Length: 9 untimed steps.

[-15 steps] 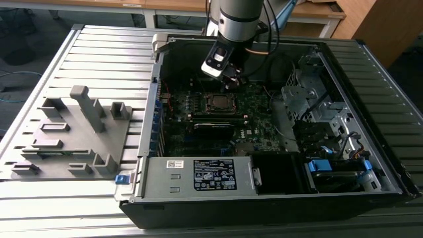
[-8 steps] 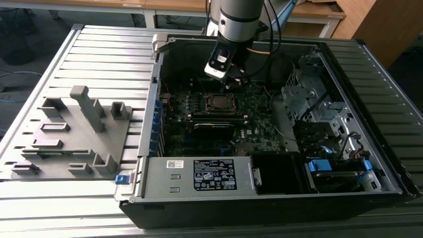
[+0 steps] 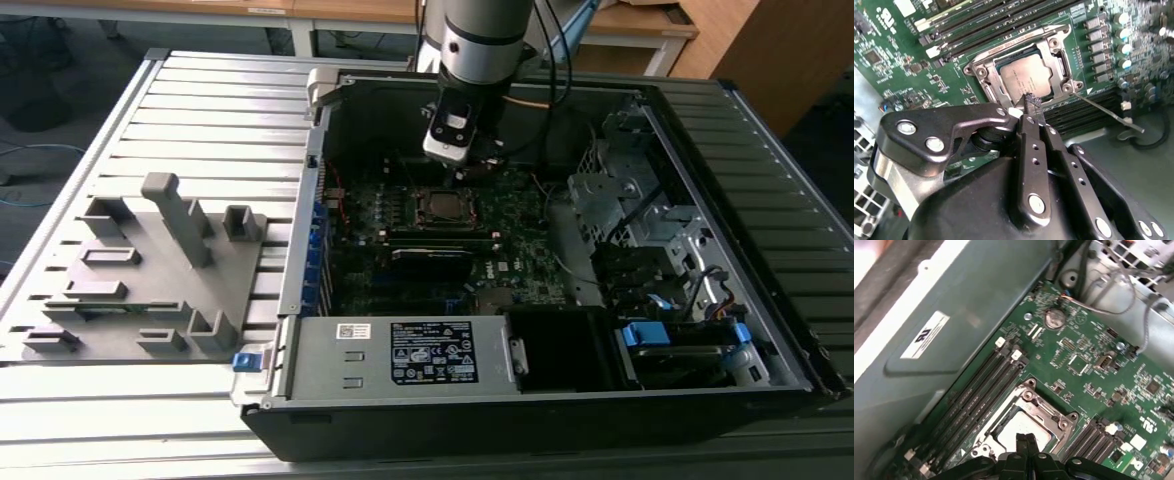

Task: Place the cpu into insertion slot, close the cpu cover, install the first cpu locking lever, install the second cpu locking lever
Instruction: 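Close the cpu cover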

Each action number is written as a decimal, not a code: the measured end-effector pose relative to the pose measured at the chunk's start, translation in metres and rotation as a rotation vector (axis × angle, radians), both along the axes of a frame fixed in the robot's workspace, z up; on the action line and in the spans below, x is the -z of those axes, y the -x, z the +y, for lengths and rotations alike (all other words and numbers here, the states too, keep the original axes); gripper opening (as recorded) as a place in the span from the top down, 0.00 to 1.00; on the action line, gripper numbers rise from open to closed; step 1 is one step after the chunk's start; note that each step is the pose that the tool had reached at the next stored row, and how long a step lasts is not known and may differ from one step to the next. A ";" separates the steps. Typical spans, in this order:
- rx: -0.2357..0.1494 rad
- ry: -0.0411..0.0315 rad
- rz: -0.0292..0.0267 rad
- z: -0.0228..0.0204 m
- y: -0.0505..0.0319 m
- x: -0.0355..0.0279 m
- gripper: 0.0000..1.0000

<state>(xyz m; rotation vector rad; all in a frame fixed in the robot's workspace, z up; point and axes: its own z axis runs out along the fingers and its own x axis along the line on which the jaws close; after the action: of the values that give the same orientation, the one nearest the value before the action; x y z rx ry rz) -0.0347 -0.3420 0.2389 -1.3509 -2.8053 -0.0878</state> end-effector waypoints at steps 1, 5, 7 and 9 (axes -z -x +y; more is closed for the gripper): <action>-0.015 0.0000 0.0000 0.0000 0.0000 0.0000 0.89; -0.079 0.0000 0.0000 0.0000 0.0000 0.0000 0.89; -0.110 0.0000 0.0000 0.0000 0.0000 0.0001 0.89; -0.141 0.0000 0.0000 0.0000 0.0000 0.0001 0.89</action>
<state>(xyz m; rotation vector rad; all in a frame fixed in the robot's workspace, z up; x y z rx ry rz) -0.0347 -0.3420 0.2388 -1.1487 -2.8899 -0.0846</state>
